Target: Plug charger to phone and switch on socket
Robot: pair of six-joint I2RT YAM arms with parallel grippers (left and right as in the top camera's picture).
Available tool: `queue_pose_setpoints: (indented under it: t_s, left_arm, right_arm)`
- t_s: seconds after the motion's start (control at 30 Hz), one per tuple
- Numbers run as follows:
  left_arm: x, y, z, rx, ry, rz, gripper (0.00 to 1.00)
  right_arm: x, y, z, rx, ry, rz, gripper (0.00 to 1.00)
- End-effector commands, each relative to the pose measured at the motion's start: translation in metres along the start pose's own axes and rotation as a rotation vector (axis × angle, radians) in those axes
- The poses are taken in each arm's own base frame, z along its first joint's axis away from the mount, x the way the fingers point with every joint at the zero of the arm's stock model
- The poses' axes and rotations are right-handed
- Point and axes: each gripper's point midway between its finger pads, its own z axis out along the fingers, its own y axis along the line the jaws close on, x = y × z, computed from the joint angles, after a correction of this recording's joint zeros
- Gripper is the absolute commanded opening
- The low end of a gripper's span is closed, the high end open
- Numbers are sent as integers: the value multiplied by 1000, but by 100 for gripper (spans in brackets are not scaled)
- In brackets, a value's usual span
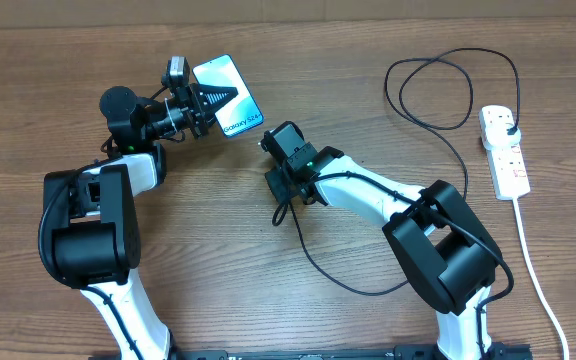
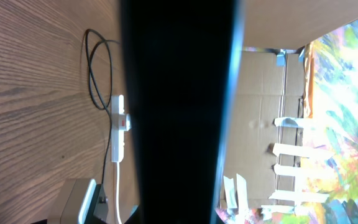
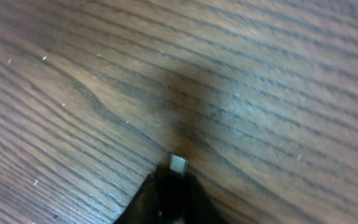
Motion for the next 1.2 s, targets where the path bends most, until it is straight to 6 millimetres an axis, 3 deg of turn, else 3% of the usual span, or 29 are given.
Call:
queue_pose_setpoints:
  t_s: [0.0, 0.17, 0.33, 0.57, 0.7, 1.0, 1.17]
  left_arm:
    - [-1, -9, -1, 9, 1, 61, 4]
    - [-1, -9, -1, 8, 1, 61, 4]
    - [-1, -9, -1, 8, 1, 61, 4]
    - [0, -9, -1, 8, 9, 60, 4]
    - [4, -8, 2, 7, 24, 60, 4]
    - [25, -8, 38, 12, 74, 33, 5]
    - [32, -8, 53, 15, 79, 25, 4]
  right_arm:
    - [18, 2, 12, -21, 67, 23, 4]
    - [24, 16, 6, -108, 115, 33, 4]
    - [12, 13, -20, -192, 129, 132, 4]
    - [-22, 0, -89, -470, 48, 244, 4]
    - [-32, -8, -127, -573, -14, 223, 4]
    - [-35, -6, -178, -613, -91, 151, 4]
    - [-26, -13, -182, -553, -67, 160, 4]
